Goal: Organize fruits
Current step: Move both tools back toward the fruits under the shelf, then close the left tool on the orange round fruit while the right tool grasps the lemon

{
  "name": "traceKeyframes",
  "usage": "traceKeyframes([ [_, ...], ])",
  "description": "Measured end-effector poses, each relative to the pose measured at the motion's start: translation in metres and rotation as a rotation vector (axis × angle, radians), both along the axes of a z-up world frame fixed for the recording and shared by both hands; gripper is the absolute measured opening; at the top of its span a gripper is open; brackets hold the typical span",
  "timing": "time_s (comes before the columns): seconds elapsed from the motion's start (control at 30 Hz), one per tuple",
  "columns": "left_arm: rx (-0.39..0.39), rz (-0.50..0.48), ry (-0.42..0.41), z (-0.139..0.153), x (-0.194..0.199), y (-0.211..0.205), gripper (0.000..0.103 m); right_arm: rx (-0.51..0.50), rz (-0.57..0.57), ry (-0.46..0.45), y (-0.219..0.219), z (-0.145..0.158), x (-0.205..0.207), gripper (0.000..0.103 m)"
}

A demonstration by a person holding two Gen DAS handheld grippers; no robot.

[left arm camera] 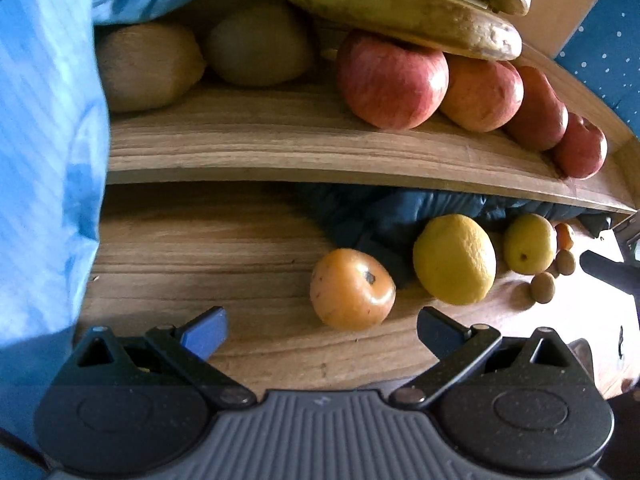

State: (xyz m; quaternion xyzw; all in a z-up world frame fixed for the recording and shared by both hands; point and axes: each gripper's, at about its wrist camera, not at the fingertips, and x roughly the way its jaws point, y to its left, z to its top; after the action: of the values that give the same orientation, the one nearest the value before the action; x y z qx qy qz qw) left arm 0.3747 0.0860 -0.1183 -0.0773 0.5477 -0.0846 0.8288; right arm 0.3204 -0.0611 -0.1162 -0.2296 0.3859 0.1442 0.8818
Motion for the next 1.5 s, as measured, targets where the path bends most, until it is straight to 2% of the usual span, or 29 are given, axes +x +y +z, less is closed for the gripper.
traceKeyframes([
  [0.2, -0.048, 0.004, -0.001, -0.010, 0.008, 0.004, 0.102, -0.074, 0.054, -0.005, 0.012, -0.015, 0.020, 0.096],
  [0.27, -0.069, 0.007, -0.002, -0.013, 0.009, 0.006, 0.095, -0.073, 0.068, -0.001, 0.013, -0.017, 0.026, 0.094],
  [0.37, -0.099, -0.003, -0.009, -0.016, 0.011, 0.008, 0.087, -0.069, 0.080, -0.011, 0.015, -0.018, 0.032, 0.083],
  [0.53, -0.144, -0.008, -0.019, -0.013, 0.007, 0.011, 0.077, -0.042, 0.107, -0.015, 0.021, -0.019, 0.035, 0.078],
  [0.67, -0.156, -0.010, -0.017, -0.012, 0.011, 0.012, 0.062, -0.039, 0.122, 0.007, 0.024, -0.023, 0.039, 0.073],
  [0.87, -0.182, -0.019, -0.007, -0.011, 0.013, 0.022, 0.053, -0.023, 0.135, 0.026, 0.028, -0.026, 0.044, 0.059],
  [1.37, -0.160, 0.025, 0.009, -0.005, 0.002, 0.019, 0.050, -0.018, 0.123, 0.014, 0.029, -0.026, 0.032, 0.056],
  [1.5, -0.159, 0.020, 0.001, 0.000, -0.007, 0.014, 0.049, 0.013, 0.095, 0.010, 0.023, -0.020, 0.023, 0.056],
])
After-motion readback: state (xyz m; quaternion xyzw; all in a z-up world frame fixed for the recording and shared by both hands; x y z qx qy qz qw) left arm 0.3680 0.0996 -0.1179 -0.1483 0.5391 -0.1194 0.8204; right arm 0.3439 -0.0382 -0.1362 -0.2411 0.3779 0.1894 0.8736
